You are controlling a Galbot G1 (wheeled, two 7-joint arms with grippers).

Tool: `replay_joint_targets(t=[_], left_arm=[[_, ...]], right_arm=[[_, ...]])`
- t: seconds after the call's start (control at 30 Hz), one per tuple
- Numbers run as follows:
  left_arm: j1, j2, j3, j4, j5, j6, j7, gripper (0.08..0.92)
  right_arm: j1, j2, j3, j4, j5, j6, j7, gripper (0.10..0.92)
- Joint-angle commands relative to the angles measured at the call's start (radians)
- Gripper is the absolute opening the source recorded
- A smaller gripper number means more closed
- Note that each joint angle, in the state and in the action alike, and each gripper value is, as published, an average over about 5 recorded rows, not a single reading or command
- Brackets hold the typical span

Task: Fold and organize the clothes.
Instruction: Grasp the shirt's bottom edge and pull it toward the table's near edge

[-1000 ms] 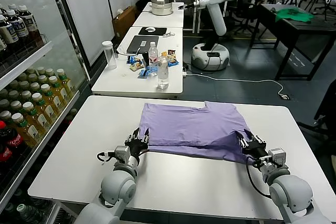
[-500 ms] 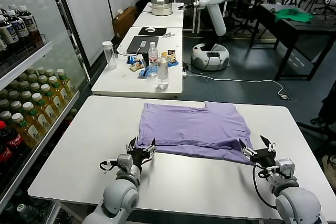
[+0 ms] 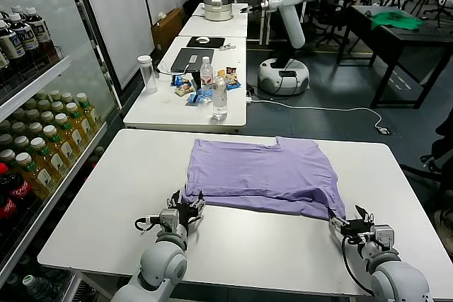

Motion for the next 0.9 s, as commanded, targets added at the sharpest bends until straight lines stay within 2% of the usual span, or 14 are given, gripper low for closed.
replay_joint_targets(t=[0.03, 0.43, 0.57, 0.67, 0.9], left_arm=[[-0.009, 0.002, 0.0, 0.013, -0.03, 0.012, 0.002, 0.562], [0.03, 0.017, -0.008, -0.034, -0.041, -0.014, 0.016, 0.215], [0.048, 0.026, -0.015, -0.05, -0.048, -0.024, 0.021, 0.126], [0.075, 0.038, -0.019, -0.09, -0.051, -0.025, 0.021, 0.105], [0.197, 0.074, -0.033, -0.225, -0.051, -0.019, 0.016, 0.102]], right_arm=[[-0.007, 0.002, 0.001, -0.016, 0.014, -0.015, 0.007, 0.607], [-0.05, -0.001, 0.007, 0.022, 0.027, -0.003, -0.016, 0.253], [-0.077, 0.002, 0.012, 0.049, 0.029, 0.002, -0.017, 0.149], [-0.111, 0.0, 0.022, 0.088, 0.029, 0.005, -0.017, 0.118], [-0.24, -0.013, 0.066, 0.207, 0.022, 0.007, -0.017, 0.118]])
